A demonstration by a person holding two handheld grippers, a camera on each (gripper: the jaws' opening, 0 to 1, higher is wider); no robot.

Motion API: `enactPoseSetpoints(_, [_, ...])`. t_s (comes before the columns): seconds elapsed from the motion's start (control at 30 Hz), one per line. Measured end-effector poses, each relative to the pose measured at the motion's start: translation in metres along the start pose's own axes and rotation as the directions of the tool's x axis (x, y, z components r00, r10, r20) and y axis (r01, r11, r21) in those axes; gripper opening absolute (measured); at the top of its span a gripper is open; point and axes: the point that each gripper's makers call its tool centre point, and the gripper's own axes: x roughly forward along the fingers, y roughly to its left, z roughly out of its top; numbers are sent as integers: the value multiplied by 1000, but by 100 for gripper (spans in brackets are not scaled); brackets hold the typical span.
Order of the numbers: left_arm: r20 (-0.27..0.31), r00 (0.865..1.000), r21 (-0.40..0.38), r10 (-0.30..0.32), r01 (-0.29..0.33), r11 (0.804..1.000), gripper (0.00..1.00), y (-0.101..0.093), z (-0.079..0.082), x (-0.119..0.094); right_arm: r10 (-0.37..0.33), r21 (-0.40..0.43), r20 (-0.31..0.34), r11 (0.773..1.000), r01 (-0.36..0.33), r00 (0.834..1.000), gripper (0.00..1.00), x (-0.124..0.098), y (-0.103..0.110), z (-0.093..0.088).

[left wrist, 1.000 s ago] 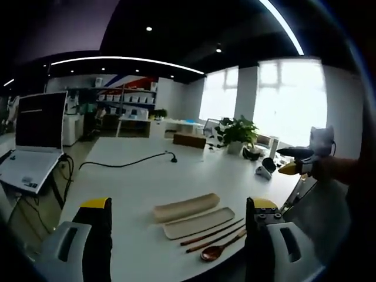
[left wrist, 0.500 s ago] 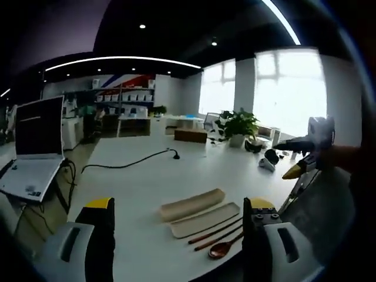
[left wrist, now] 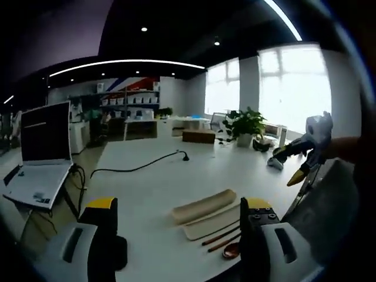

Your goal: Arrange the utensils inside the cutlery case until each visible utensil rests in its matching compartment.

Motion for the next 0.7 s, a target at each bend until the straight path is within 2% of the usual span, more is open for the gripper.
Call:
enactPoseSetpoints(0.03, [2,1000,-5,2,-2,1000,88,1,0,0,19,-28,-33,999,-20,999,62,2,1,-5])
enactPoseSetpoints(0.1, [7,1000,-10,7,-7,1000,88,2,1,0,44,-36,-92,998,-48,995,63,7,4,-15])
enactPoseSetpoints(0.23, [6,1000,-1,7,-7,1000,87,2,1,0,57,-51,-94,997,-62,994,58,13,5,-16])
enactPoseSetpoints(0.37, [6,1000,0,15,-15,1000,85,3,1,-1,91,-63,-132,993,-100,987,60,19,9,-21])
enactPoseSetpoints(0.5, [5,999,19,51,-51,999,80,10,1,-4,120,-91,-150,987,-135,981,54,26,12,-22])
enactPoseSetpoints(0.7, [-10,999,10,48,-48,999,80,11,-2,-3,151,-131,-175,976,-176,973,50,36,15,-23])
